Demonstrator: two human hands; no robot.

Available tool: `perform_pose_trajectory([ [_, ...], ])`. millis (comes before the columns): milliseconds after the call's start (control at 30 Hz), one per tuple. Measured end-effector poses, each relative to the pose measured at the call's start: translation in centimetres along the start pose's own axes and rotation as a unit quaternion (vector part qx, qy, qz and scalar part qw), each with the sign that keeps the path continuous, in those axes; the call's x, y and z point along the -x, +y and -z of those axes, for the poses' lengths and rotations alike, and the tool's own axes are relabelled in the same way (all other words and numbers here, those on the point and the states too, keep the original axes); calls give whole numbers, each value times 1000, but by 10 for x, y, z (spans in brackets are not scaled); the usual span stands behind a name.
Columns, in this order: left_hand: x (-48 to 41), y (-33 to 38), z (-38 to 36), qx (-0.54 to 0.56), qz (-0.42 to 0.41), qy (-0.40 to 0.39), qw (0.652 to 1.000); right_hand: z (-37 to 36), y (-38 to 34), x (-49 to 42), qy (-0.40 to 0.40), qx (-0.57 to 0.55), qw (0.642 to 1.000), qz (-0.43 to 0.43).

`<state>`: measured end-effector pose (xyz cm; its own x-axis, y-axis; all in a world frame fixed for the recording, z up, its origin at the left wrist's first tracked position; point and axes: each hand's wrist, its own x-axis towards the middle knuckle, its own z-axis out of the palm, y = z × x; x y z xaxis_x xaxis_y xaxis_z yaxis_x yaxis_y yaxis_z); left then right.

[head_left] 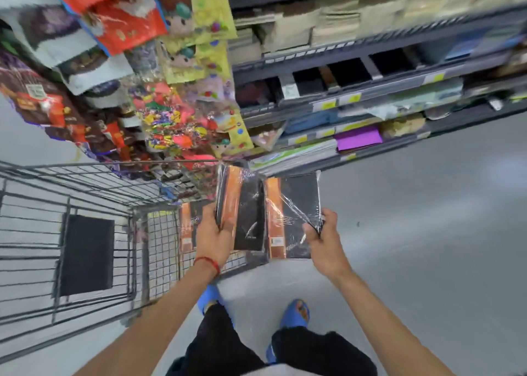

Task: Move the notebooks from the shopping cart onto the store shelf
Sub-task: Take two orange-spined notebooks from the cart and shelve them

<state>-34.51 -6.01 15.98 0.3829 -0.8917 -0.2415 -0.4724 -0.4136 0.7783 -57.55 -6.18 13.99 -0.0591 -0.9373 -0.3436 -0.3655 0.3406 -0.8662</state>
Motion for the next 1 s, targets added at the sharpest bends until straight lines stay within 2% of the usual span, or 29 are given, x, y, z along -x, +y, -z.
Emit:
perform_pose_trajectory([
  [333, -3, 93, -87, -34, -57, -63, 996, 136, 6, -20, 32, -34, 998, -37],
  [633, -83, 159, -171, -1, -82, -80, 993, 211, -8, -113, 64, -65, 995, -40],
  [1000, -195, 232, -269, -1, -15, -80, 997, 280, -26, -271, 69, -29, 993, -90],
])
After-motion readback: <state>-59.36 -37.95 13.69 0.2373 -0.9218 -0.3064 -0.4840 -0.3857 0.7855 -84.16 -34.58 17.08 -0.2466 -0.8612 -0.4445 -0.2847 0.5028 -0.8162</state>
